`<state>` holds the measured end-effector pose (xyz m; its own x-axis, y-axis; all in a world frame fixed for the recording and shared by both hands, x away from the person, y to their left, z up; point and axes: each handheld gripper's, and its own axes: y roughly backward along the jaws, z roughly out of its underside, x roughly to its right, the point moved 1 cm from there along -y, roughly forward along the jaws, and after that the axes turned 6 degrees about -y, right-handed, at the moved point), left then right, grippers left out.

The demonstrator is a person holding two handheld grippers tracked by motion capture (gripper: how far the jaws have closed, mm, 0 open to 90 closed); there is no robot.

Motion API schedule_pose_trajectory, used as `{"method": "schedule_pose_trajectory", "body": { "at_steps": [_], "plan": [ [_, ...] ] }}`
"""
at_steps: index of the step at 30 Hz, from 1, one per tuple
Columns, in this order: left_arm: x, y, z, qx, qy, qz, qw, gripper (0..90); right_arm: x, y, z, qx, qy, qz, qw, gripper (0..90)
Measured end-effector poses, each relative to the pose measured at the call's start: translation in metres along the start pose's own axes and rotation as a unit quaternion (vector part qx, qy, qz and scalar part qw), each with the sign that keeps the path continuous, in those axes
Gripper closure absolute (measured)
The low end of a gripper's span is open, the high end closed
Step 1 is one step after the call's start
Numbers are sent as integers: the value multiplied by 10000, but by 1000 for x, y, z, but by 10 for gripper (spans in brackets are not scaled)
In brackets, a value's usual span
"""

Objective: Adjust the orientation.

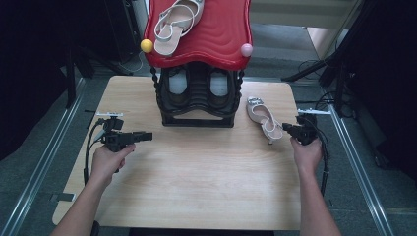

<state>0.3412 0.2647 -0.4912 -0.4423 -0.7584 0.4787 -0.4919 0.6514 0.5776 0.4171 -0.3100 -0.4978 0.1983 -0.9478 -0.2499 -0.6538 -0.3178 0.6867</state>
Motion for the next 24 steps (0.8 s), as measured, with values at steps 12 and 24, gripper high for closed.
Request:
{"method": "schedule_pose_trajectory", "body": {
  "at_steps": [12,24],
  "plan": [
    [1,0,-1,30,35,-15,10000,492,-16,1,8,11,-34,-115,9999,899],
    [1,0,-1,7,54,-35,10000,490,-15,12,0,312,-30,-64,9995,861]
  ]
}}
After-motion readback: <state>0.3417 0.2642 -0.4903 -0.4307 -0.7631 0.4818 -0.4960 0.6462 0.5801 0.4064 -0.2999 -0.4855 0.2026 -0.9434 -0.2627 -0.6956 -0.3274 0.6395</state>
